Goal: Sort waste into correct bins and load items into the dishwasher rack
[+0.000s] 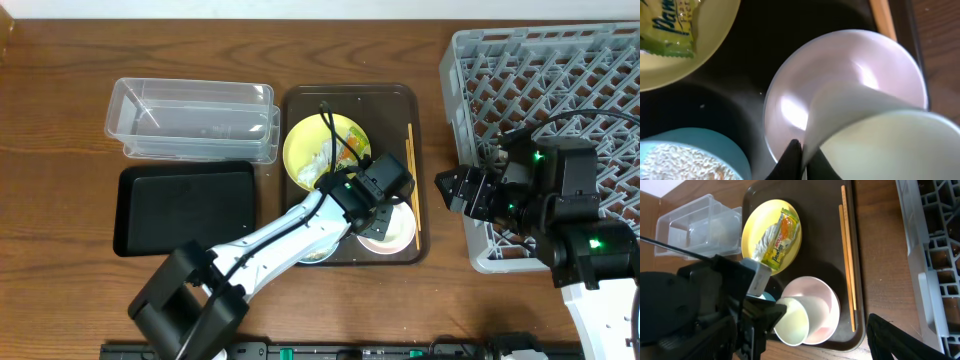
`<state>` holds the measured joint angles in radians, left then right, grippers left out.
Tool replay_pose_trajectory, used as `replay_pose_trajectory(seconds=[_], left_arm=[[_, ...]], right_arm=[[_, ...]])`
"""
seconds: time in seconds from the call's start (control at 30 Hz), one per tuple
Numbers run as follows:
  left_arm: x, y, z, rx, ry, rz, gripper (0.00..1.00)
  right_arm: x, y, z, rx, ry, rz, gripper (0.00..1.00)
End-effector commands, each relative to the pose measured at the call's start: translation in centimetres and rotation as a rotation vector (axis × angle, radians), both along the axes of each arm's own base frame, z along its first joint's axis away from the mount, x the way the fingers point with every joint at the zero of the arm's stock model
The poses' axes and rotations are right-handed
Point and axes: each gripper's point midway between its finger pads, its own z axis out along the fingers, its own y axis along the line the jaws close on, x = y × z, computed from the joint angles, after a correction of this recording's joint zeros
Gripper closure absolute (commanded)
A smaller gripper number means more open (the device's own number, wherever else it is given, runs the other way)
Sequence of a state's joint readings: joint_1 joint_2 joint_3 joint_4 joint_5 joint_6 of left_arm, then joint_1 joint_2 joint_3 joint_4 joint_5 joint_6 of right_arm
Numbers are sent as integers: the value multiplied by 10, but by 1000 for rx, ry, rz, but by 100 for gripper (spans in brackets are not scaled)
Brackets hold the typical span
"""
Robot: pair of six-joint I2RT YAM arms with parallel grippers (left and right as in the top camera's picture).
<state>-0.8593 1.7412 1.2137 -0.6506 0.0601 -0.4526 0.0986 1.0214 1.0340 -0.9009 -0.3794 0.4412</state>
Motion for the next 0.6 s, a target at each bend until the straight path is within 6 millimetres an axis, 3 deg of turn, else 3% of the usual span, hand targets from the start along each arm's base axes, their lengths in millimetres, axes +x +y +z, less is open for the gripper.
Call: replay_pose_trajectory(seconds=[0.0,0.17,0.27,0.37,0.47,0.57], left_arm=[[7,-1,40,-86,-64,18,94],[15,17,110,-315,-89,32,94],[19,38,152,-491,-80,24,94],[18,61,193,-703,-51,1,94],[9,79,232,-935,-7,-73,94],[-2,88,259,-1105,53,-137,94]], right_arm=[[3,-5,9,1,-23,-26,20],[6,-4,12,-22,-64,14,19],[9,13,27,14,-156,139,19],[7,43,57,121,-302,334,18],[-9,74,98,252,-497,585,15],[-28,94,129,357,-644,779,11]])
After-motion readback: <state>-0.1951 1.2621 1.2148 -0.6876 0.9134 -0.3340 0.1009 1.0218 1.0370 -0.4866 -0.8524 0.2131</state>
